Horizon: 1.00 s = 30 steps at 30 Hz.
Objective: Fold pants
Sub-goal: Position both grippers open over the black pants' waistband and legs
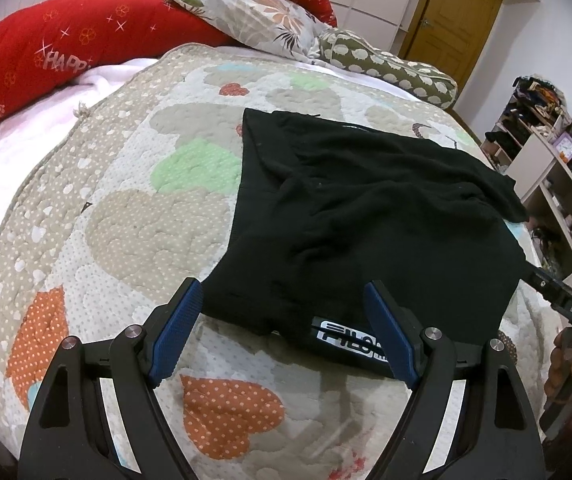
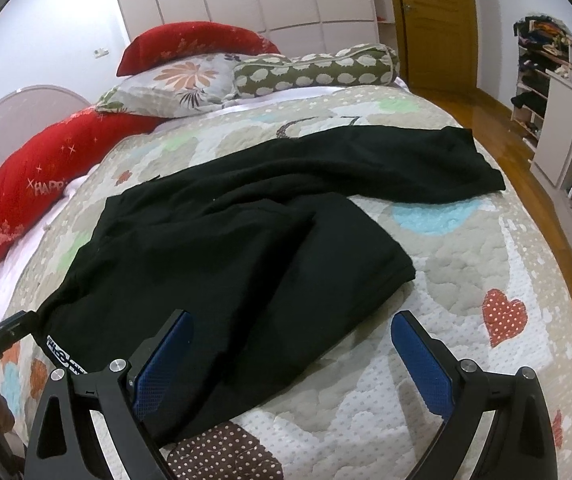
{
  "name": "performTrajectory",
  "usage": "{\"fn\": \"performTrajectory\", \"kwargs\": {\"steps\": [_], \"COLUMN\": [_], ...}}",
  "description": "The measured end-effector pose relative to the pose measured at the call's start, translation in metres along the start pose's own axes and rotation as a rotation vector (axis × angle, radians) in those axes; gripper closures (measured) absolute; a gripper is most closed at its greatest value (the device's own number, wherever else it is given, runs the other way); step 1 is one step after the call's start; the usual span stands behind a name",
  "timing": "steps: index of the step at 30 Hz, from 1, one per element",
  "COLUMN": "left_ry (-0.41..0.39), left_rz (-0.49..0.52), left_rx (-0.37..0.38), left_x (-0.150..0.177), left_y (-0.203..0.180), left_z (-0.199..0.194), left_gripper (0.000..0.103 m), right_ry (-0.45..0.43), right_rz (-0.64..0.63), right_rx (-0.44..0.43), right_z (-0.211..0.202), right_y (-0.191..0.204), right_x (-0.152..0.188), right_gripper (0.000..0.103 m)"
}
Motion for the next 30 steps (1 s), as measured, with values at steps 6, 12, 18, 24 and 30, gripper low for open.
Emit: {"fn": "performTrajectory", "kwargs": {"steps": [6, 12, 18, 24, 30], "left_ry": [0.006, 0.004, 0.007, 0.01, 0.012], "left_rz": [0.0, -0.001, -0.003, -0.005, -0.012], "left_rx": [0.001, 0.004, 0.002, 0.002, 0.004], "left_x": [0.002, 0.002, 0.002, 0.002, 0.003], "left_y": [-0.002, -0.004, -0.005, -0.005, -0.004], "left_z": [-0.001, -0.002, -0.002, -0.001, 0.001], "left_gripper": [0.02, 0.02, 0.02, 0.02, 0.02], "right_ry": [0.0, 0.005, 0.013, 0.021, 0.025], "right_rz": [-0.007, -0.006, -0.005, -0.005, 0.012], "right_rx": [-0.011, -0.015, -0.022, -0.029, -0.035], "right_z": [0.001, 0.002, 0.004, 0.008, 0.011], "right_y": [0.004, 0.005, 0.008, 0.009, 0.007], "right_x": [0.001, 0.002, 0.004, 0.005, 0.007], "right_gripper": [0.003, 0.003, 0.003, 0.003, 0.003]}}
Point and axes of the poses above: each gripper's, at about its wrist camera, not at the fingertips, and z roughly the way its jaws point, y to its left, x to its underside, the point moved 3 cm from there along z, roughly the way its jaws point, and after that the axes turned 5 degrees about -x, right-handed, at the moved point
